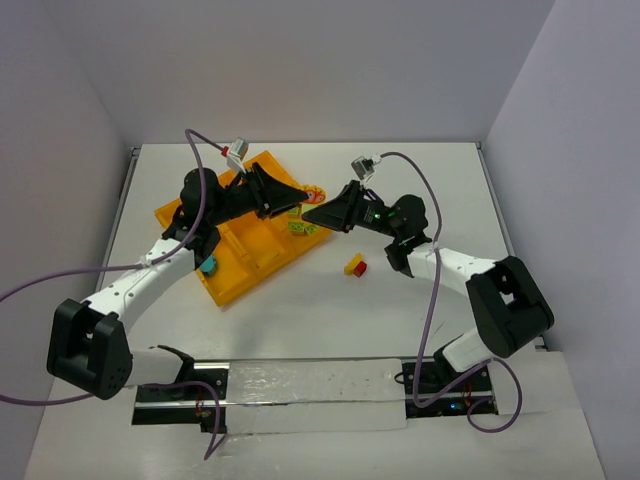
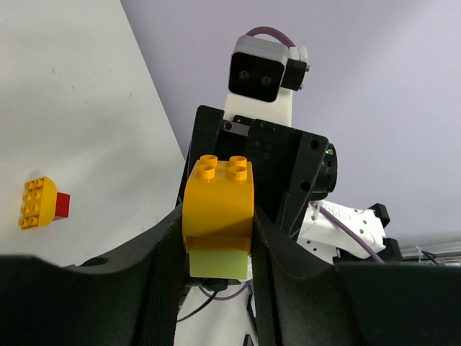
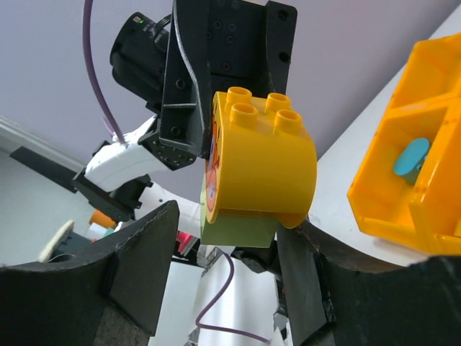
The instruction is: Sort the legos into containers by color
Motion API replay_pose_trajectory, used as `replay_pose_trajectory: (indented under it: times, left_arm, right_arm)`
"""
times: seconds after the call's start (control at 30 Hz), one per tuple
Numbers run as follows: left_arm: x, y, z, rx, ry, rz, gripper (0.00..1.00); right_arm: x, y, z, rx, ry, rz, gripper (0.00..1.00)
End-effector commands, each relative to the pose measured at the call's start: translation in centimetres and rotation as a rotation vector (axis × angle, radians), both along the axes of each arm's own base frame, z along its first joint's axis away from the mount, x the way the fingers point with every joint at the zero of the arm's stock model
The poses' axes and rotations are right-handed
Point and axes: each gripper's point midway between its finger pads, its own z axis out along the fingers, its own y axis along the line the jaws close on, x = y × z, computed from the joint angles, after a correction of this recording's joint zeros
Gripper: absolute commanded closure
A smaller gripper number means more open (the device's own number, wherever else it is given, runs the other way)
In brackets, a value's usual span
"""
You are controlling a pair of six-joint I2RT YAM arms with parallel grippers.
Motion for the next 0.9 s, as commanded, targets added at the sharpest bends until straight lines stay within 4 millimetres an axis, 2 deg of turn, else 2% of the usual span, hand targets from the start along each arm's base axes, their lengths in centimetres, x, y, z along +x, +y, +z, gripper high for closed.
replay_pose_trajectory:
  times: [0.0, 0.1, 0.13, 0.17, 0.33, 0.53, 0.67, 0.77, 0.87]
  left_arm:
    - [-0.5, 0.5, 1.6, -0.026, -0.061, -0.009, 1.00]
    - [-0.6, 0.6, 1.9, -0.027, -0.070, -0.010, 1.00]
    - [-0.6, 0.6, 1.8, -0.026, -0.069, -0.009, 1.00]
    - [-0.7, 0.6, 2.0, -0.026, -0.071, -0.010, 1.00]
    - [-0.7, 0.8, 2.0, -0.024, -0.078, -0.004, 1.00]
    - [-0.4, 1.0, 2.6, -0.017, -0.087, 0.009, 1.00]
    - [-0.4, 1.1, 2.9, -0.018, -0.091, 0.011, 1.00]
    - [-0.3, 1.2, 2.8, -0.016, -0.087, 0.016, 1.00]
    - [-0.2, 1.1, 2.9, -0.019, -0.088, 0.015, 1.00]
  right_arm:
    - [-1.5, -0.2, 2.6, 0.085, -0.101, 0.046, 0.41]
    - [-1.4, -0.2, 2.3, 0.083, -0.093, 0.044, 0.58]
    - [-1.3, -0.2, 2.3, 0.083, -0.091, 0.043, 0.60]
    - [-1.3, -0.2, 2.2, 0.083, -0.088, 0.042, 0.69]
    - [-1.2, 0.0, 1.9, 0.078, -0.072, 0.049, 0.98]
    - [-0.9, 0.3, 0.5, 0.035, -0.047, 0.038, 1.00]
    - [-0.5, 0.7, -0.9, -0.043, -0.056, 0.005, 1.00]
    - [0.0, 1.0, -2.8, -0.143, -0.022, -0.030, 1.00]
    - [0.3, 1.2, -3.4, -0.195, -0.037, -0.060, 1.00]
